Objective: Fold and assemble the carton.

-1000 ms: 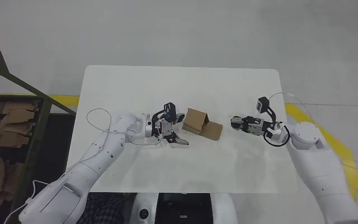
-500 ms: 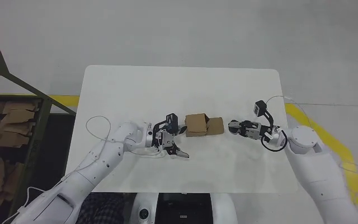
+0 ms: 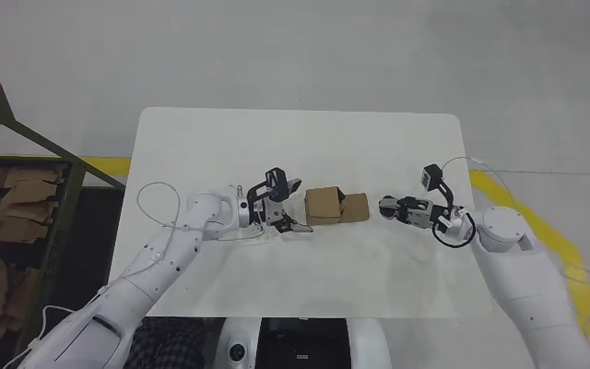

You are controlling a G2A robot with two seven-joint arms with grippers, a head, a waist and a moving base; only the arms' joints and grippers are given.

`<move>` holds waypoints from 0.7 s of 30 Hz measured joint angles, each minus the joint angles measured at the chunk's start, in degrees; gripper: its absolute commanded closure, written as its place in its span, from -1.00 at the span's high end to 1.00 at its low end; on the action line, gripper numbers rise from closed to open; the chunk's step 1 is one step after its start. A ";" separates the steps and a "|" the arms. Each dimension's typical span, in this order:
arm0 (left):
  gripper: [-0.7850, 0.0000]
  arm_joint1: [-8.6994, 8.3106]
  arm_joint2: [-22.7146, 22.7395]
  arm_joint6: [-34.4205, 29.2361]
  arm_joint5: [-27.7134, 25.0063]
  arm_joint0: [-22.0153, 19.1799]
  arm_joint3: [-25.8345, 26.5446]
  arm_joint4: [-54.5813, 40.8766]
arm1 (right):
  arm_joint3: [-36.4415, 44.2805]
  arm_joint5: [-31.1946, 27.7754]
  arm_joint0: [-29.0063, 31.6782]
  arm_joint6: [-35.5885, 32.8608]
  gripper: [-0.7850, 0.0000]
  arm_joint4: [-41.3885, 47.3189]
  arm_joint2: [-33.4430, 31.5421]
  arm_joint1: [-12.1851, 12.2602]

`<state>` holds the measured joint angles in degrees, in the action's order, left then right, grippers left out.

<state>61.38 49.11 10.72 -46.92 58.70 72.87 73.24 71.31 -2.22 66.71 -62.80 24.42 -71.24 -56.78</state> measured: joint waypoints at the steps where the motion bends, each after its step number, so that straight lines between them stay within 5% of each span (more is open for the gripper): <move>1: 1.00 0.18 -0.37 0.96 0.33 -0.34 -0.80 0.86 | -0.17 -0.08 -0.04 -0.08 -1.00 0.05 -0.03 0.00; 21: 1.00 4.80 -7.89 9.77 -0.21 -7.55 -12.45 5.49 | -2.37 -0.84 -0.24 -0.62 -1.00 0.99 -0.45 -0.01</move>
<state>66.18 41.22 20.49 -47.13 51.15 60.41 78.73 68.93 -3.06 66.46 -63.42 25.41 -71.69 -56.79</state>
